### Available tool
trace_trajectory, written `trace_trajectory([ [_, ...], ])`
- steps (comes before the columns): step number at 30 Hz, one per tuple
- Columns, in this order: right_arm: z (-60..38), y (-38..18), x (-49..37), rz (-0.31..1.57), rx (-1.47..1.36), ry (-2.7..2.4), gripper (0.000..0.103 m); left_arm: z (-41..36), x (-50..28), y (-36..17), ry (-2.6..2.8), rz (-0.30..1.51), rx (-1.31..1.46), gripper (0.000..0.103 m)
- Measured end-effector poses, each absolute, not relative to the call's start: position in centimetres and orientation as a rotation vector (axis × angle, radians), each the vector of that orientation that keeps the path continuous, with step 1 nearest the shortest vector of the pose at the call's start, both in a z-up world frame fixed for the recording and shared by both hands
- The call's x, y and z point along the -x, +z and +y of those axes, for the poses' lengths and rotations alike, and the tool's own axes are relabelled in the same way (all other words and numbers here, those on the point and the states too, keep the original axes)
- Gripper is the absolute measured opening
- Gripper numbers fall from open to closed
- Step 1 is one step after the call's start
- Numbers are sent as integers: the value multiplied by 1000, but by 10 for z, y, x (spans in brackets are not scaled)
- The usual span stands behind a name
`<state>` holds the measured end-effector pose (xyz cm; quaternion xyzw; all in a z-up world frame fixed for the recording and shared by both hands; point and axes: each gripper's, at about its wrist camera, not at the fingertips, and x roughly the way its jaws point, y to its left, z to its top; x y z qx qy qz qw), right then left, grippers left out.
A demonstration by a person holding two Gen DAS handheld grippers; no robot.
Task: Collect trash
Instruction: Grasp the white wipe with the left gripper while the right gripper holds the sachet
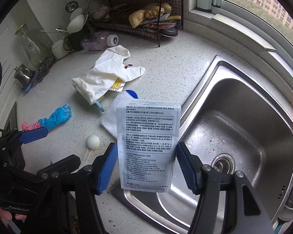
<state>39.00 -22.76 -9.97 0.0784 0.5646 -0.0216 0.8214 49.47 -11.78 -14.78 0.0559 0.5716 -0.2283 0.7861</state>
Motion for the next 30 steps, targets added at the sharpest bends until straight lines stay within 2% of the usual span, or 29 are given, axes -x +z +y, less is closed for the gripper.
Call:
trace_trajectory([
  [12,-289,-127,-416,1203,-91,-34,59,-178,-521,-179,-436,1324,-24,103],
  [20,-312,-144,-432,1214,-92,8,59,-205,-534,-205,-429,1363,-8,84],
  [28,-314,-146,-436,1213,-108,56,59,-224,-545,-222,-384,1343,-78,83],
  [30,-316,-147,-435,1212,-119,60,59,-225,-543,-222,-352,1335,-99,74],
])
